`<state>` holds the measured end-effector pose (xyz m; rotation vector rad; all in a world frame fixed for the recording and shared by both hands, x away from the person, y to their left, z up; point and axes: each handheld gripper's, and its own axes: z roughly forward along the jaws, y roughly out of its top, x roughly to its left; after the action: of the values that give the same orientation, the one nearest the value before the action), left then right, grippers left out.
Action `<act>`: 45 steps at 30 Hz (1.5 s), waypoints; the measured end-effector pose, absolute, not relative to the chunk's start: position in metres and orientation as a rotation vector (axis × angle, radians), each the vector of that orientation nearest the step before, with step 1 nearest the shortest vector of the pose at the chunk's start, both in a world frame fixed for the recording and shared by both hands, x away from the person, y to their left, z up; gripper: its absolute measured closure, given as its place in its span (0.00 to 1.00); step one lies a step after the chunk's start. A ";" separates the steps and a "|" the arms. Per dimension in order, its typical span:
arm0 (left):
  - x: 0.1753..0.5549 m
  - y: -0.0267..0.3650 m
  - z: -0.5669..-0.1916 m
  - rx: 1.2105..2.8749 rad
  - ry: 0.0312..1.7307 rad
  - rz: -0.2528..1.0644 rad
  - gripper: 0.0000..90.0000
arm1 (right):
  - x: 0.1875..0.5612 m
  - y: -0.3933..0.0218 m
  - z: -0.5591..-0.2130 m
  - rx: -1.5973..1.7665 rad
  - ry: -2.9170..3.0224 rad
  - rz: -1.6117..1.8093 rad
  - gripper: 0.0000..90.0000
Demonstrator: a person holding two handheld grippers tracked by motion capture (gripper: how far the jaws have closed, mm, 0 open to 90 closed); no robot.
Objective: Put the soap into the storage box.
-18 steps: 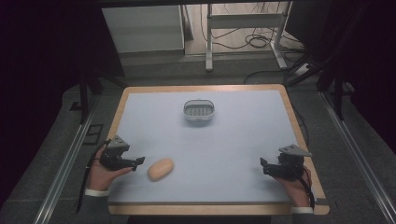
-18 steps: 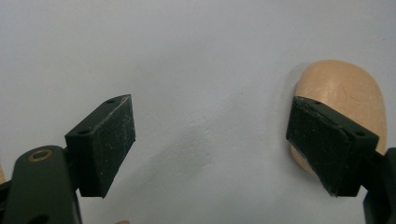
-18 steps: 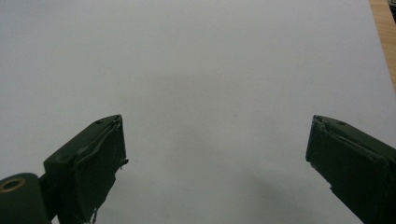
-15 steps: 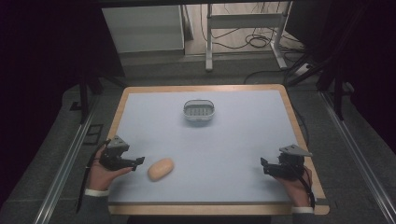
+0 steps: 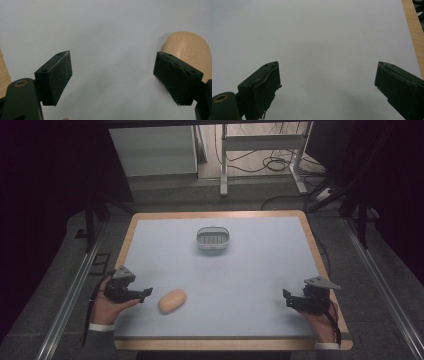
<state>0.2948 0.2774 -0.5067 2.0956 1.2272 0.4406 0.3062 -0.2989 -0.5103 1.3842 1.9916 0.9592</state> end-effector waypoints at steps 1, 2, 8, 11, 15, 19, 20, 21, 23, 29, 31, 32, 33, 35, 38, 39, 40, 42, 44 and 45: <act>0.295 0.277 -0.507 2.096 1.227 0.441 0.18 | 0.306 -0.300 -0.511 1.385 1.991 0.959 0.07; 0.295 0.277 -0.507 2.099 1.231 0.442 0.17 | 0.306 -0.300 -0.511 1.389 1.988 0.955 0.07; 0.296 0.274 -0.509 2.118 1.248 0.451 0.17 | 0.307 -0.303 -0.515 1.390 1.997 0.954 0.07; 0.297 0.271 -0.510 2.127 1.254 0.451 0.17 | 0.307 -0.303 -0.515 1.387 2.008 0.949 0.08; 0.295 0.269 -0.509 2.125 1.253 0.453 0.17 | 0.305 -0.306 -0.513 1.394 1.996 0.948 0.08; 0.294 0.271 -0.508 2.118 1.249 0.450 0.17 | 0.303 -0.306 -0.511 1.387 1.985 0.956 0.08; 0.294 0.271 -0.508 2.118 1.249 0.450 0.17 | 0.303 -0.306 -0.511 1.387 1.985 0.956 0.08; 0.294 0.272 -0.508 2.114 1.248 0.451 0.17 | 0.303 -0.306 -0.510 1.390 1.983 0.956 0.08; 0.295 0.274 -0.508 2.110 1.251 0.450 0.17 | 0.302 -0.305 -0.511 1.390 1.985 0.951 0.08; 0.298 0.275 -0.509 2.109 1.256 0.444 0.17 | 0.303 -0.306 -0.513 1.396 1.985 0.939 0.08; 0.298 0.276 -0.509 2.106 1.258 0.442 0.17 | 0.302 -0.307 -0.512 1.394 1.984 0.942 0.08; 0.299 0.276 -0.508 2.111 1.257 0.445 0.17 | 0.301 -0.308 -0.512 1.399 1.977 0.942 0.08; 0.299 0.276 -0.508 2.111 1.257 0.445 0.17 | 0.301 -0.308 -0.512 1.399 1.977 0.942 0.08; 0.299 0.276 -0.507 2.112 1.257 0.448 0.17 | 0.300 -0.309 -0.511 1.401 1.974 0.945 0.08; 0.301 0.276 -0.504 2.122 1.248 0.448 0.17 | 0.300 -0.309 -0.509 1.396 1.970 0.944 0.08; 0.301 0.276 -0.503 2.122 1.253 0.448 0.17 | 0.299 -0.310 -0.508 1.397 1.967 0.947 0.08; 0.302 0.276 -0.502 2.132 1.250 0.448 0.17 | 0.299 -0.311 -0.508 1.399 1.960 0.949 0.08; 0.302 0.275 -0.500 2.160 1.241 0.440 0.17 | 0.299 -0.312 -0.507 1.401 1.956 0.951 0.08; 0.303 0.274 -0.497 2.165 1.234 0.426 0.18 | 0.299 -0.313 -0.507 1.400 1.958 0.948 0.08; 0.304 0.274 -0.495 2.165 1.229 0.415 0.18 | 0.299 -0.314 -0.508 1.401 1.958 0.948 0.08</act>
<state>0.3035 0.2743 -0.4952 2.1652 1.2293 0.4154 0.2991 -0.3135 -0.5078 1.4012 1.9580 0.9476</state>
